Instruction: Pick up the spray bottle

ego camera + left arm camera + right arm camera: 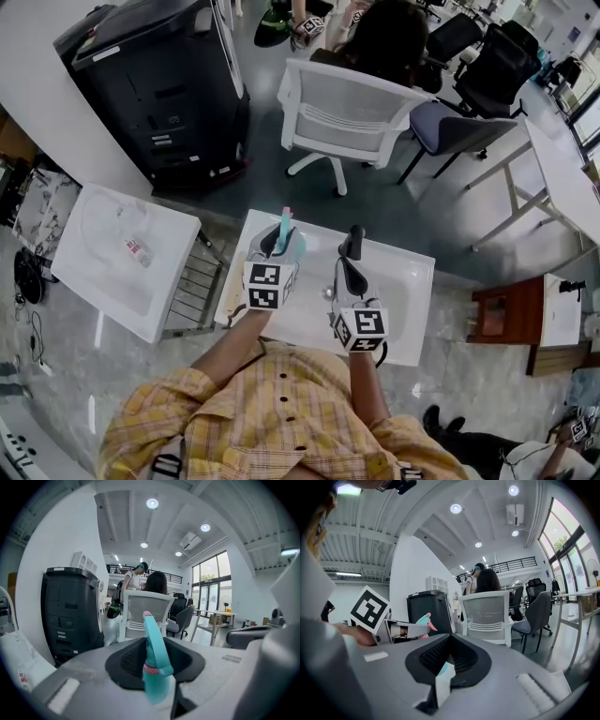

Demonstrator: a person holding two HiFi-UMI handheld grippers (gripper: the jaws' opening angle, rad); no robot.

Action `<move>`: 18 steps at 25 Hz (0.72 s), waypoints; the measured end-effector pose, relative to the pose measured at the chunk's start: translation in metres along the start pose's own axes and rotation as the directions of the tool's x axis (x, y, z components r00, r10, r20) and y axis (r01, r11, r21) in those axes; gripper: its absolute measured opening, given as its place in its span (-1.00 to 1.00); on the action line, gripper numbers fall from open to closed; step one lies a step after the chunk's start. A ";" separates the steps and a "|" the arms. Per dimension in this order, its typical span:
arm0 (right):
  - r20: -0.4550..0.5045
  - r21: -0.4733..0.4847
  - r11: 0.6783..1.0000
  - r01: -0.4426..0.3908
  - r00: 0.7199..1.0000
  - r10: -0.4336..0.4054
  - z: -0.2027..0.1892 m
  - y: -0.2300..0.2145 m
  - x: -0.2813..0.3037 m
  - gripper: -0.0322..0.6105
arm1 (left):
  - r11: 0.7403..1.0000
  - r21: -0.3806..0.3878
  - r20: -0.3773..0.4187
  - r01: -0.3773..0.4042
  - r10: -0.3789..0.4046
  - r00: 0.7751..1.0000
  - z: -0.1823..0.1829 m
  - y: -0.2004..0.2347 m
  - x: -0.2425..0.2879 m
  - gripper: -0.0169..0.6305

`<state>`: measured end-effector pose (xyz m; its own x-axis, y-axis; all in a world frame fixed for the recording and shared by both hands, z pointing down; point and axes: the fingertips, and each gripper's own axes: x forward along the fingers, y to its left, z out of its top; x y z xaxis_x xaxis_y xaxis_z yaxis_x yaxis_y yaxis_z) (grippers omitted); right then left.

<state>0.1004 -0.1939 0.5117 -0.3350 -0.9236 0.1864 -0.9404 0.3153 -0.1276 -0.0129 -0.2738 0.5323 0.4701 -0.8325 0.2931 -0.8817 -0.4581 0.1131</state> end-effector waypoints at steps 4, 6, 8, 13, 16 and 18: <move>0.011 0.002 1.000 0.005 1.000 -0.005 0.006 0.001 -0.005 -0.89 | 1.000 0.016 0.021 0.019 -0.019 1.000 0.006 -0.009 -0.012 -0.61; 0.016 0.001 1.000 0.009 1.000 -0.009 0.009 0.002 -0.008 -0.89 | 0.999 0.023 0.029 0.027 -0.027 0.999 0.009 -0.012 -0.018 -0.62; 0.021 -0.001 1.000 0.012 1.000 -0.012 0.012 0.002 -0.010 -0.89 | 0.999 0.031 0.036 0.035 -0.036 0.999 0.012 -0.016 -0.022 -0.61; 0.030 -0.001 1.000 0.011 0.999 -0.011 0.016 0.004 -0.015 -0.89 | 0.998 0.036 0.047 0.047 -0.049 0.998 0.014 -0.022 -0.033 -0.62; 0.035 -0.003 1.000 0.012 0.999 -0.012 0.017 0.004 -0.018 -0.89 | 0.998 0.039 0.060 0.048 -0.050 0.997 0.016 -0.024 -0.039 -0.61; 0.040 -0.003 1.000 0.012 0.999 -0.012 0.018 0.004 -0.020 -0.89 | 0.998 0.040 0.065 0.048 -0.051 0.997 0.016 -0.025 -0.044 -0.62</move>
<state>0.1041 -0.1781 0.4895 -0.3207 -0.9353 0.1493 -0.9447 0.3045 -0.1221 -0.0105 -0.2310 0.5012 0.5159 -0.8267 0.2245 -0.8557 -0.5099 0.0889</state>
